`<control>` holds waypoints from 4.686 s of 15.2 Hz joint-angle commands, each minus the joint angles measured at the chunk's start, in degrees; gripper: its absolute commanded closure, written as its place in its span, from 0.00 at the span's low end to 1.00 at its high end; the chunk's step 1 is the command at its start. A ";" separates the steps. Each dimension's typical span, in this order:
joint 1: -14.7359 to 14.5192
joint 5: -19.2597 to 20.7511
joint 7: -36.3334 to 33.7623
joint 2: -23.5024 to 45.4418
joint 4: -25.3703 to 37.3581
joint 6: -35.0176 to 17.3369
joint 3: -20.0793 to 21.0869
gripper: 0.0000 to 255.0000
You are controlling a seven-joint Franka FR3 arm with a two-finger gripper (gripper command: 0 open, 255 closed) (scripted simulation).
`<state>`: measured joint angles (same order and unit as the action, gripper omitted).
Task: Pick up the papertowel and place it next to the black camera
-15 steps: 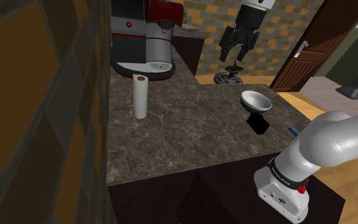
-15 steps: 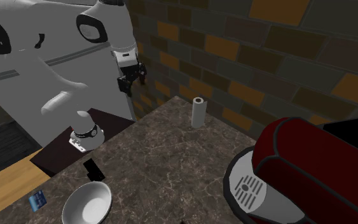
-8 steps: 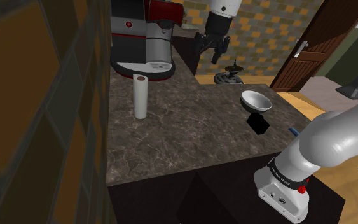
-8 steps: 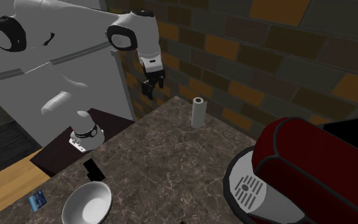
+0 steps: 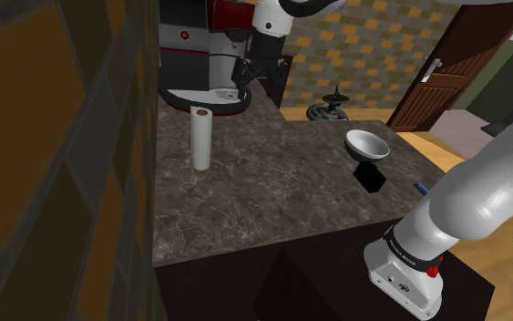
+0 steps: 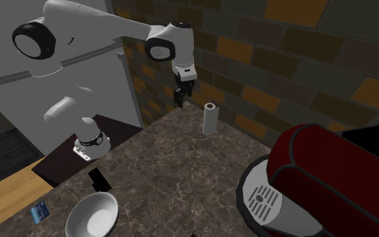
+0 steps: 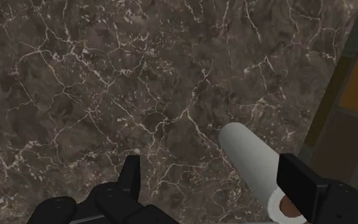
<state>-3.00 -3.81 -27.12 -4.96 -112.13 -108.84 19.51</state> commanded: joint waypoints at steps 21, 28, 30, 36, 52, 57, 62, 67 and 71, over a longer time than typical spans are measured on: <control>-8.11 13.62 -11.53 34.31 28.44 -3.49 1.10 0.00; -8.12 13.62 -11.53 34.32 28.46 -3.47 1.09 0.00; -8.12 13.62 -11.53 34.32 28.46 -3.47 1.09 1.00; -8.11 13.62 -11.52 34.32 28.43 -3.50 1.09 1.00; -8.34 12.91 -10.95 32.80 34.64 4.08 1.50 0.00; -7.31 9.95 -17.63 23.91 14.09 -11.18 2.44 0.00; -8.66 8.81 -25.48 19.37 -0.28 -24.65 3.12 0.00; -12.00 10.71 -36.08 18.51 -10.36 -37.29 3.09 0.00; -16.71 15.93 -47.96 20.32 -15.47 -46.68 1.26 0.00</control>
<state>-18.20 10.44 -71.28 14.78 -126.52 -153.05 21.33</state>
